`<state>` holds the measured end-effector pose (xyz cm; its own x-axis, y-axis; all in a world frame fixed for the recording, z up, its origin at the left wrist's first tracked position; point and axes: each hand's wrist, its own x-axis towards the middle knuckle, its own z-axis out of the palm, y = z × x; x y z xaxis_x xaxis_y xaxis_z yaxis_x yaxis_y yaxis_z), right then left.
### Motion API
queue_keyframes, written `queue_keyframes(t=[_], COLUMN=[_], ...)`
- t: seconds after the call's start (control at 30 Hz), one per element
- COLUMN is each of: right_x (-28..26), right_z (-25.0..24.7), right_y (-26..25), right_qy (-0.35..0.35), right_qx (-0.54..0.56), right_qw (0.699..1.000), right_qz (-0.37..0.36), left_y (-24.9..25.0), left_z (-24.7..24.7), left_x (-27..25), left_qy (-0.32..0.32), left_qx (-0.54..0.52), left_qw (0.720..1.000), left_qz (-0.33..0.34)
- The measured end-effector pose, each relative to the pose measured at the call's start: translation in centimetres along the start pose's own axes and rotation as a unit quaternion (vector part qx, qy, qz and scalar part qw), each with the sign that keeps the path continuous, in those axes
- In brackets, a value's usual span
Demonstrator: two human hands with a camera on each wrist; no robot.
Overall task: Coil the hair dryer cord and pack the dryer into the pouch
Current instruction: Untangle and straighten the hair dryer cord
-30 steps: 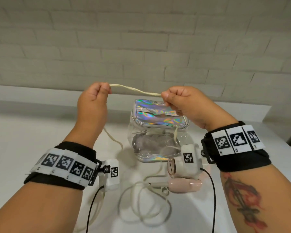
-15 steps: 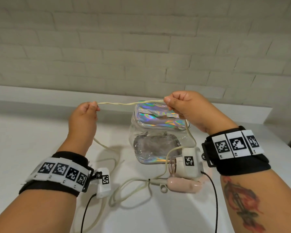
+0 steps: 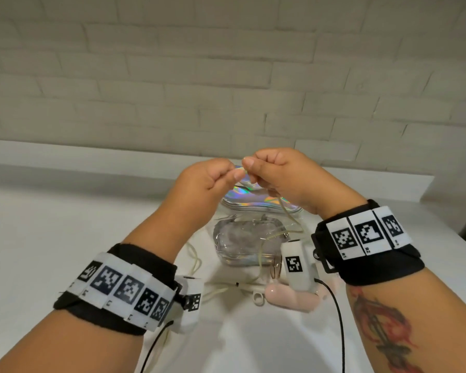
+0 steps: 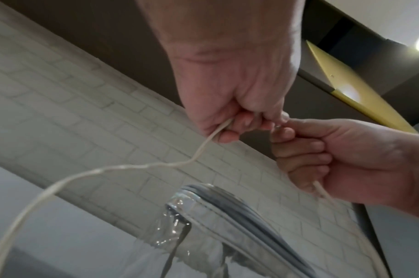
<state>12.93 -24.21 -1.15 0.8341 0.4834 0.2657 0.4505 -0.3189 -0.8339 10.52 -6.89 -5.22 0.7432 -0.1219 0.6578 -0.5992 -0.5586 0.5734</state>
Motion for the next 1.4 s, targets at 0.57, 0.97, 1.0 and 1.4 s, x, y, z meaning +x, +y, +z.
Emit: queue_keyframes(t=[0.57, 0.97, 1.0, 1.4], right_x=[-1.4, -0.4, -0.2, -0.7], right_z=[-2.6, -1.0, -0.7, -1.2], right_y=[3.5, 2.1, 1.9, 2.2], right_qy=[0.053, 0.030, 0.022, 0.038], right_qx=[-0.003, -0.108, -0.116, 0.065], right_qw=[0.998, 0.994, 0.993, 0.997], right_qz=[0.014, 0.006, -0.001, -0.001], left_y=[-7.0, -3.7, -2.6, -1.3], left_z=[-4.7, -1.2, -0.4, 0.2], left_x=[-2.8, -1.2, -0.9, 0.7], left_qy=[0.227, 0.026, -0.005, 0.103], left_qx=[-0.106, 0.103, 0.117, -0.022], left_qw=[0.938, 0.994, 0.993, 0.994], left_qz=[-0.241, -0.031, 0.002, -0.010])
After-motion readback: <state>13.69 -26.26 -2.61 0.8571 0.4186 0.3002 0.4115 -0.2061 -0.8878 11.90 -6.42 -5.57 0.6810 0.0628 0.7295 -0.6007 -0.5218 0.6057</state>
